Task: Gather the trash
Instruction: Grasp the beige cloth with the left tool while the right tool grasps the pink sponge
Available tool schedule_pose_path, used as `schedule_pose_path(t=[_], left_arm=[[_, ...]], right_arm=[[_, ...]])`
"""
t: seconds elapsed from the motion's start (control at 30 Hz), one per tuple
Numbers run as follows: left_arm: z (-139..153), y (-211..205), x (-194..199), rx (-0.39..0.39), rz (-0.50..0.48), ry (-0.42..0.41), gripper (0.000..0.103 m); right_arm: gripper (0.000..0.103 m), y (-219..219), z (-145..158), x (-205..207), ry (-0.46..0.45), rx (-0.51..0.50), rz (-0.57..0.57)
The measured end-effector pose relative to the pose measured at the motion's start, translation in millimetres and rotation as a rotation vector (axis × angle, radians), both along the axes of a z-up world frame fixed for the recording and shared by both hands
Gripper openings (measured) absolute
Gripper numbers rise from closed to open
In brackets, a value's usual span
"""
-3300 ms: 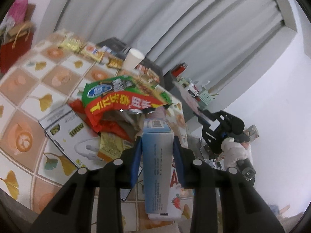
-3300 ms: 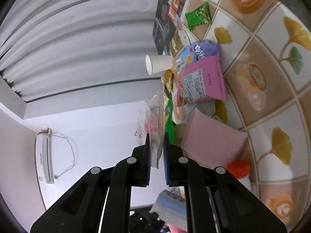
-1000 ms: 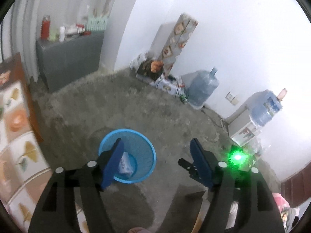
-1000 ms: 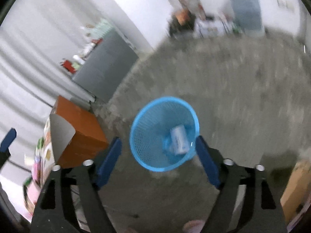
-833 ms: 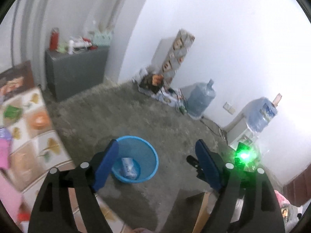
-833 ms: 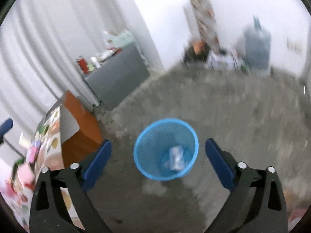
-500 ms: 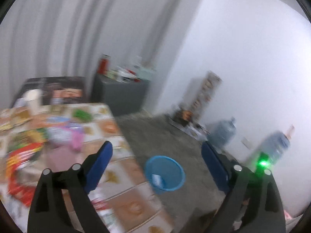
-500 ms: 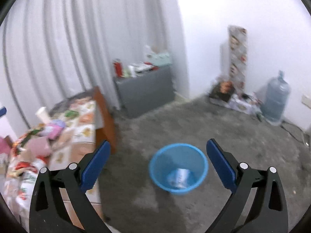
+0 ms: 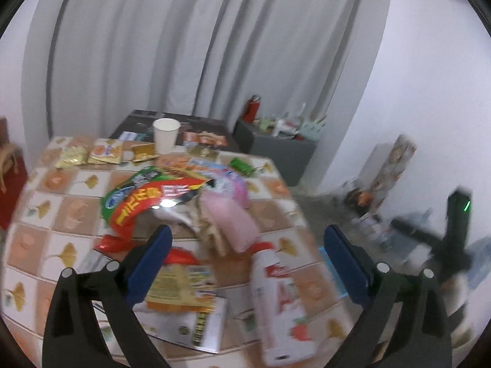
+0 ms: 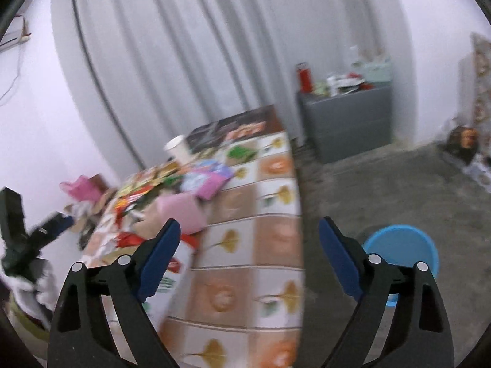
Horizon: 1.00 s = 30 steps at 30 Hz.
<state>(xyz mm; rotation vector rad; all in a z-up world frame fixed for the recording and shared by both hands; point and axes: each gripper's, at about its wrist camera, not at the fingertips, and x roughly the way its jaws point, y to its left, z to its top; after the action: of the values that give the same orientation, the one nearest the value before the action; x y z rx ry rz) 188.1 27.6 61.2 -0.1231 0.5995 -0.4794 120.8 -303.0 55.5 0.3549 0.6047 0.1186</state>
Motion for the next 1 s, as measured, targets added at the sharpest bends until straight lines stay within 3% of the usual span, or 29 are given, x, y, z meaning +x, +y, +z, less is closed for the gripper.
schedule_pose_path(t=[0.13, 0.23, 0.4, 0.6, 0.73, 0.9, 1.0], left_arm=[[-20, -19, 15, 0.138, -0.006, -0.006, 0.09], [-35, -29, 34, 0.19, -0.012, 0.033, 0.081], [-62, -31, 79, 0.139, -0.014, 0.184, 0.062], [-89, -36, 113, 0.184, -0.021, 0.287, 0.049], [-101, -39, 121, 0.21, -0.033, 0.321, 0.037], [-109, -38, 126, 0.21, -0.037, 0.344, 0.014], [-112, -35, 128, 0.193, -0.04, 0.351, 0.008]], right_arm=[[0.086, 33, -1, 34, 0.053, 0.033, 0.108], [0.086, 64, -2, 69, 0.104, 0.022, 0.204], [0.087, 99, -20, 128, 0.208, 0.021, 0.325], [0.088, 127, -52, 185, 0.328, -0.015, 0.413], [0.088, 131, -69, 205, 0.383, 0.012, 0.444], [0.088, 133, -83, 216, 0.429, 0.052, 0.474], [0.089, 137, -88, 220, 0.446, 0.045, 0.487]])
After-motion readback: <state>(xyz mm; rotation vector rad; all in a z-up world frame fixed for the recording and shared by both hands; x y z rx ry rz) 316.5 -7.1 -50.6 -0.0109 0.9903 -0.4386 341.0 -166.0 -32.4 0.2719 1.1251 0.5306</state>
